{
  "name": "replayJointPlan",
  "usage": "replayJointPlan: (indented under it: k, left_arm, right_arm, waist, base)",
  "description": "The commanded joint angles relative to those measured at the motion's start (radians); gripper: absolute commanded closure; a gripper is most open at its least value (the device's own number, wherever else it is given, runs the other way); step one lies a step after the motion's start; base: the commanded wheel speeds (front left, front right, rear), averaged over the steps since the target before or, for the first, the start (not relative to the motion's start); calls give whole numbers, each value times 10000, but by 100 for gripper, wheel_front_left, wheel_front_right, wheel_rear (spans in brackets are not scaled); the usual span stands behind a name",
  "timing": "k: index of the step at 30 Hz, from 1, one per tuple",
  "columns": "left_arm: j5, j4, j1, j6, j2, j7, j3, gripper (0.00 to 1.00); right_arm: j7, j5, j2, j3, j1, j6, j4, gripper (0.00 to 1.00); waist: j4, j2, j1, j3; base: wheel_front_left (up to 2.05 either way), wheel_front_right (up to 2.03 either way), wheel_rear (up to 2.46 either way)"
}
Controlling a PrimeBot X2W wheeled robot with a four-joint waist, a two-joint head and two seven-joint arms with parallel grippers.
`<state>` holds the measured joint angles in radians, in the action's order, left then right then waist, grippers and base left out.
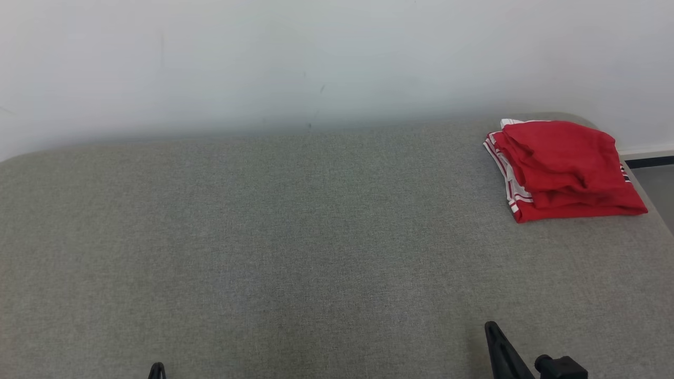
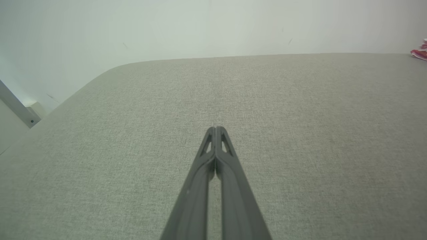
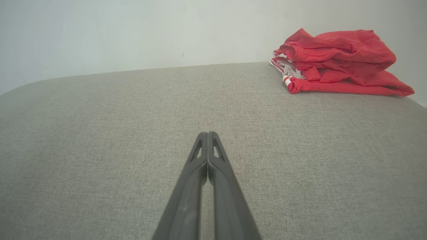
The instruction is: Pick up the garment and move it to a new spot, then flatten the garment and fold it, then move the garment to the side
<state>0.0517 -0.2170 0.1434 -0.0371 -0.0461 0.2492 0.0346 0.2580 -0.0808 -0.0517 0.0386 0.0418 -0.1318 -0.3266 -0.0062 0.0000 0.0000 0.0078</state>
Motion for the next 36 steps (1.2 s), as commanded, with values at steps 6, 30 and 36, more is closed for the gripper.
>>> replayJointPlan:
  k: [6, 30, 36]
  left_arm:
    - [1468, 31, -336, 153, -23, -361, 141, 100]
    - [5687, -1, -974, 612, -33, -1291, 293, 100]
    - [6607, -25, -1123, 716, -35, -1509, 341, 100]
  right_arm:
    - [-315, -1499, -14, -133, -236, 1, 200, 100]
    - [-1293, -5640, -42, -510, -635, 5, 403, 100]
    - [-1518, -6552, -45, -598, -731, 6, 450, 100]
  waist:
    - [4, 0, 0, -3]
    - [15, 0, 0, -11]
    - [18, 0, 0, -14]
  base:
    - [0, 0, 0]
    - [0, 0, 0]
    - [0, 0, 0]
